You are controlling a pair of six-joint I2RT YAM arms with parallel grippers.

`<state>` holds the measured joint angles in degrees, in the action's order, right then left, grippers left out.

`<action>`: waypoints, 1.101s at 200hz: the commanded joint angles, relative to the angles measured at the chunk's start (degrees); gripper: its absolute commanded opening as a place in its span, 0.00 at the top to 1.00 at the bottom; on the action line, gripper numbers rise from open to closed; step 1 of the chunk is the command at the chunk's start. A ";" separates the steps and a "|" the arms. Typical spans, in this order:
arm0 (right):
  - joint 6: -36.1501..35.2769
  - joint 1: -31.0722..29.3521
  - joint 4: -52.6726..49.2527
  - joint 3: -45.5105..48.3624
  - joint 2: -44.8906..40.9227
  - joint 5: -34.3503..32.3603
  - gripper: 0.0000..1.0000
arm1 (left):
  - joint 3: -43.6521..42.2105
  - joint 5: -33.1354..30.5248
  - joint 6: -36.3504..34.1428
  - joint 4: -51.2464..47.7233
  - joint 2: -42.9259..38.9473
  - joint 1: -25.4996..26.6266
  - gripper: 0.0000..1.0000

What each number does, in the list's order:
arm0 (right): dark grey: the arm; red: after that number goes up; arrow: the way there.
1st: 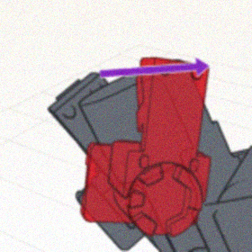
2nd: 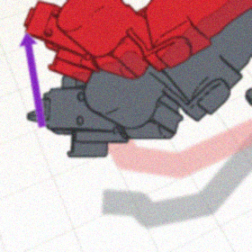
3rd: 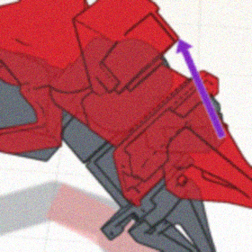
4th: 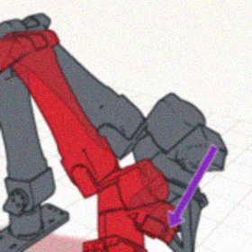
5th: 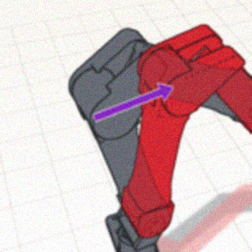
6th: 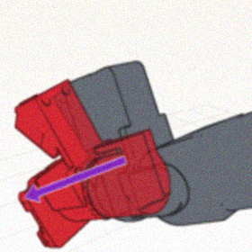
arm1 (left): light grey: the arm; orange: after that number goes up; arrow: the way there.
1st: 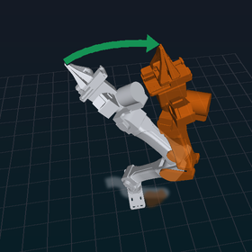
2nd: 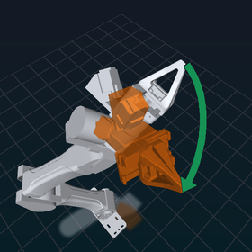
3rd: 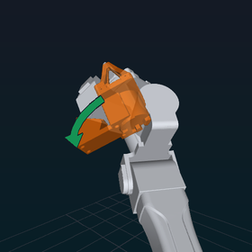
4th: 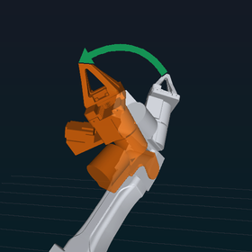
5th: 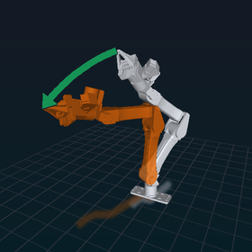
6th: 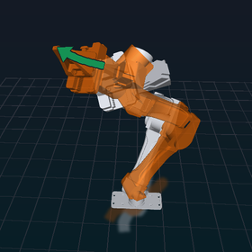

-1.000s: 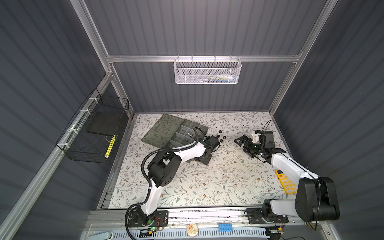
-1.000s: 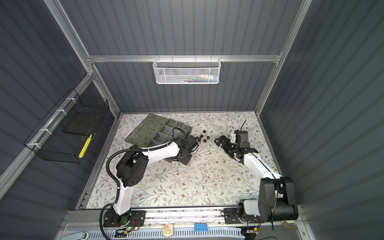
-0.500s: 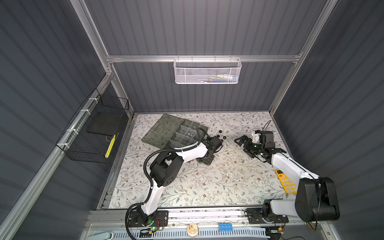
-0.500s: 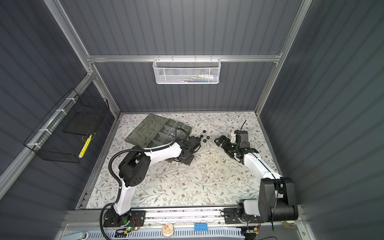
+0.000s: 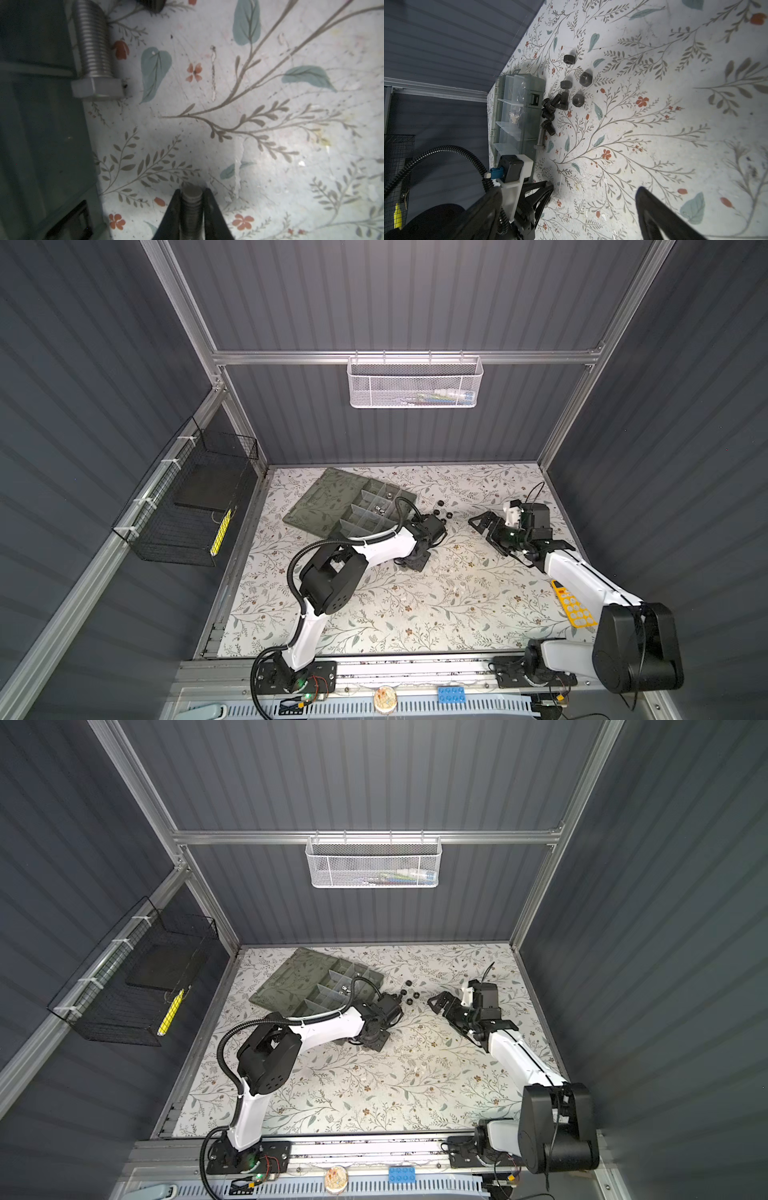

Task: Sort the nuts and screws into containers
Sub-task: 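Close the left gripper on the silver bolt and lift it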

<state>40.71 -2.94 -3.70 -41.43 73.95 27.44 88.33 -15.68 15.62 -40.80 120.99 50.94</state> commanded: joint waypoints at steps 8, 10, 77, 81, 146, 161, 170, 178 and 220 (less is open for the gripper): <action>0.50 -0.11 1.50 1.08 -0.63 -0.06 0.01 | -3.69 1.05 -0.78 -3.20 3.20 -0.18 0.87; 0.55 -0.11 1.61 1.09 -0.62 -0.03 0.01 | -3.69 1.10 -0.77 -3.16 3.20 -0.15 0.87; 1.05 -0.84 1.56 0.75 -0.66 -0.20 0.01 | -4.57 4.24 -0.42 -1.48 0.15 -0.14 0.91; 1.12 -0.84 1.52 0.69 -0.81 -0.12 0.01 | -4.41 4.66 -0.33 -1.48 -0.07 -0.22 0.91; 0.62 -2.28 -0.11 -1.87 -1.49 -0.02 0.01 | -0.58 9.37 0.38 -1.87 -2.07 -0.48 0.91; 0.68 -2.66 -0.17 -2.08 -1.76 -0.19 0.01 | 0.64 10.93 0.58 -1.92 -2.37 -1.23 0.91; 0.77 -2.85 -0.16 -2.21 -1.79 -0.20 0.01 | 1.33 11.75 0.60 -2.05 -2.64 -1.91 0.91; 0.78 -3.03 -0.23 -2.49 -1.90 -0.04 0.01 | 2.02 12.30 0.59 -2.33 -2.77 -2.36 0.91; -0.48 -4.32 -0.43 -4.15 -2.73 1.16 0.01 | 4.97 15.23 0.29 -2.80 -5.05 -5.81 0.91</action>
<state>41.50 -6.24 -3.88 -43.13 72.49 27.57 90.37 -3.90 15.62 -42.00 119.26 47.57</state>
